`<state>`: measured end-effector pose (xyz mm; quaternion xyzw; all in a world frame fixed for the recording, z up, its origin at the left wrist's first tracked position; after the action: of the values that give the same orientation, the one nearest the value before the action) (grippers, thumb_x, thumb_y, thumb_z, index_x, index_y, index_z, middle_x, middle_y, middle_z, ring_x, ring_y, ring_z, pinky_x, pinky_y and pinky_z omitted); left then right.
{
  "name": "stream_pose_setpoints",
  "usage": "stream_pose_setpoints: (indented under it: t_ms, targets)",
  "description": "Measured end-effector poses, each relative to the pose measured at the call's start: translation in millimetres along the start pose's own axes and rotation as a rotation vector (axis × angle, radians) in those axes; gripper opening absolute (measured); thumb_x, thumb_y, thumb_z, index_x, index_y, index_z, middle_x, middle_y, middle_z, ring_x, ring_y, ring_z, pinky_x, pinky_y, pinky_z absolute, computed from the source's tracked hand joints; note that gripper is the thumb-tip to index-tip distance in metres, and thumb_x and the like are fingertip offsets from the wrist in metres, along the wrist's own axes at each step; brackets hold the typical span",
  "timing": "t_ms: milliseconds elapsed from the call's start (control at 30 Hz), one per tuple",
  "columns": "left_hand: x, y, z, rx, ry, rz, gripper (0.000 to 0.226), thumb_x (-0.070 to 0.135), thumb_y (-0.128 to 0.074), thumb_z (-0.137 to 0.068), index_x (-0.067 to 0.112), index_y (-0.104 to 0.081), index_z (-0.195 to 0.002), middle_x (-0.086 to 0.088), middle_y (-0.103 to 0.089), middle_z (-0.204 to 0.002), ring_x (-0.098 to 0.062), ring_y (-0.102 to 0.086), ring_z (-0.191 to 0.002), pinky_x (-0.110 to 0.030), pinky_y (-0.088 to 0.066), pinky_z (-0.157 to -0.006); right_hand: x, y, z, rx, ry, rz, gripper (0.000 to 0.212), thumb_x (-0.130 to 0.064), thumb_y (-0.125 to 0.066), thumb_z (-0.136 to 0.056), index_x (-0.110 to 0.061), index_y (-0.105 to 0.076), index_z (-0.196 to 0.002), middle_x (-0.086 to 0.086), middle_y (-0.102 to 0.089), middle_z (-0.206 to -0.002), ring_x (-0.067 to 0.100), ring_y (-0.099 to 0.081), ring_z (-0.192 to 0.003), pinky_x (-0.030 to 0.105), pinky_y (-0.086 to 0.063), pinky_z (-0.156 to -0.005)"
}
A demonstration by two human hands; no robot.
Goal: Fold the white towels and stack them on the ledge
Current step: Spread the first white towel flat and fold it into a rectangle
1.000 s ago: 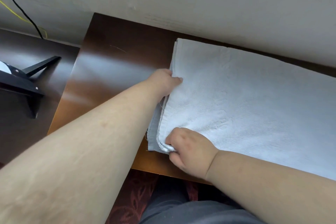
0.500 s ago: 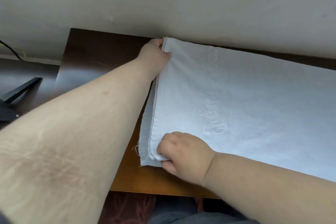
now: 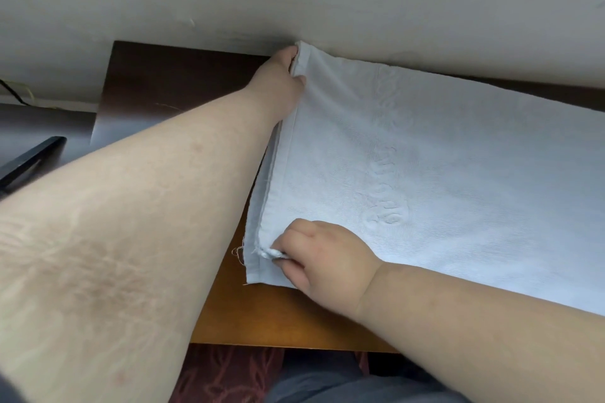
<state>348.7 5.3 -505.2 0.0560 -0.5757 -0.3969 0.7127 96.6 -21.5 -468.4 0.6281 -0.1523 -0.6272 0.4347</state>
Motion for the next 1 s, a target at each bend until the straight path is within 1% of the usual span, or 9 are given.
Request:
stream_pose_setpoints:
  t_ms: [267, 367, 467, 600, 667, 733, 833, 900, 1000]
  targets:
    - [-9.7, 1.6, -5.2, 0.024, -0.002, 0.000, 0.049, 0.011, -0.043, -0.099, 0.019, -0.039, -0.147, -0.001, -0.048, -0.144, -0.009, -0.046, -0.123, 0.002, -0.024, -0.080, 2.8, -9.4, -17.2, -0.009, -0.105, -0.031, 0.025, -0.031, -0.054, -0.100, -0.021, -0.070, -0.116, 0.000, -0.066, -0.104, 0.023, -0.063, -0.087, 0.036, -0.051, -0.075]
    - [-9.8, 1.0, -7.7, 0.033, 0.033, 0.012, 0.050, 0.014, -0.043, -0.098, 0.022, -0.040, -0.147, 0.002, -0.052, -0.140, -0.011, -0.050, -0.121, -0.010, -0.033, -0.093, 7.5, -17.6, -21.3, -0.030, -0.174, -0.042, 0.032, -0.033, -0.050, -0.103, -0.026, -0.065, -0.129, -0.002, -0.065, -0.118, 0.021, -0.062, -0.105, 0.034, -0.049, -0.091]
    - [-7.6, 2.5, -0.6, -0.034, 0.048, 0.002, 0.056, 0.016, -0.045, -0.095, 0.027, -0.035, -0.149, 0.006, -0.053, -0.135, -0.007, -0.051, -0.112, -0.012, -0.038, -0.090, 7.1, -25.9, -19.4, -0.109, -0.158, -0.011, 0.036, -0.036, -0.045, -0.104, -0.027, -0.060, -0.135, -0.004, -0.061, -0.127, 0.021, -0.054, -0.115, 0.031, -0.042, -0.099]
    - [12.6, -5.8, 7.5, -0.150, 0.130, -0.219, 0.085, 0.030, -0.059, -0.090, 0.023, -0.005, -0.156, 0.001, -0.036, -0.150, -0.017, -0.041, -0.131, -0.025, -0.035, -0.107, 2.2, -31.3, -11.0, -0.184, -0.083, 0.124, 0.044, -0.039, -0.047, -0.102, -0.023, -0.048, -0.143, -0.001, -0.052, -0.134, 0.023, -0.046, -0.112, 0.038, -0.042, -0.098]
    - [22.3, -8.6, 29.9, 0.051, 0.191, -0.458, 0.087, 0.026, -0.054, -0.093, 0.021, 0.006, -0.155, -0.004, -0.017, -0.158, -0.026, -0.026, -0.140, -0.037, -0.025, -0.115, 0.3, -33.1, -4.6, -0.212, -0.059, 0.166, 0.057, -0.041, -0.049, -0.100, -0.020, -0.034, -0.151, 0.001, -0.045, -0.144, 0.026, -0.041, -0.121, 0.039, -0.038, -0.102]
    - [31.1, -17.8, 68.5, 0.232, -0.093, -0.502, 0.077, 0.014, -0.047, -0.092, 0.022, -0.004, -0.156, -0.005, -0.016, -0.160, -0.028, -0.023, -0.140, -0.038, -0.022, -0.113, -1.7, -35.0, 3.9, -0.271, -0.034, 0.174, 0.067, -0.041, -0.048, -0.100, -0.017, -0.022, -0.156, 0.004, -0.031, -0.157, 0.029, -0.031, -0.135, 0.042, -0.030, -0.109]
    - [16.0, -50.1, 127.6, -0.035, -0.468, -0.595, 0.059, 0.020, -0.041, -0.099, 0.024, -0.019, -0.154, -0.004, -0.017, -0.161, -0.026, -0.018, -0.145, -0.036, -0.016, -0.115, -7.5, -41.6, 19.5, -0.413, 0.008, 0.230, 0.080, -0.044, -0.048, -0.099, -0.013, -0.005, -0.159, 0.007, -0.002, -0.166, 0.026, -0.002, -0.150, 0.043, -0.010, -0.119]
    - [-10.6, -66.1, 145.4, -0.245, -0.392, -0.822, 0.059, 0.040, -0.032, -0.102, 0.027, -0.010, -0.155, -0.004, -0.002, -0.164, -0.023, 0.001, -0.149, -0.041, -0.001, -0.119, -11.8, -43.6, 28.1, -0.464, 0.011, 0.200, 0.084, -0.044, -0.050, -0.099, -0.011, 0.000, -0.159, 0.009, 0.004, -0.166, 0.025, 0.009, -0.151, 0.045, -0.002, -0.121]
    - [-36.4, -68.4, 148.8, -0.312, -0.327, -1.045, 0.069, 0.060, -0.020, -0.096, 0.034, 0.010, -0.153, -0.001, 0.019, -0.161, -0.021, 0.022, -0.146, -0.049, 0.010, -0.117, -8.9, -37.0, 38.3, -0.426, -0.044, 0.129, 0.085, -0.047, -0.049, -0.098, -0.008, -0.004, -0.158, 0.011, 0.002, -0.166, 0.023, 0.008, -0.151, 0.047, -0.003, -0.123]
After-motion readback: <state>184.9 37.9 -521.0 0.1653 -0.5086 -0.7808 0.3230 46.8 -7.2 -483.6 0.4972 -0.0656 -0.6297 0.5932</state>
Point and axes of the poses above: each hand's wrist, its own z-axis away from the middle knuckle, its own y-axis out of the back of the hand, x = y × z, the point moved 3 cm from there along -z, towards the middle knuckle
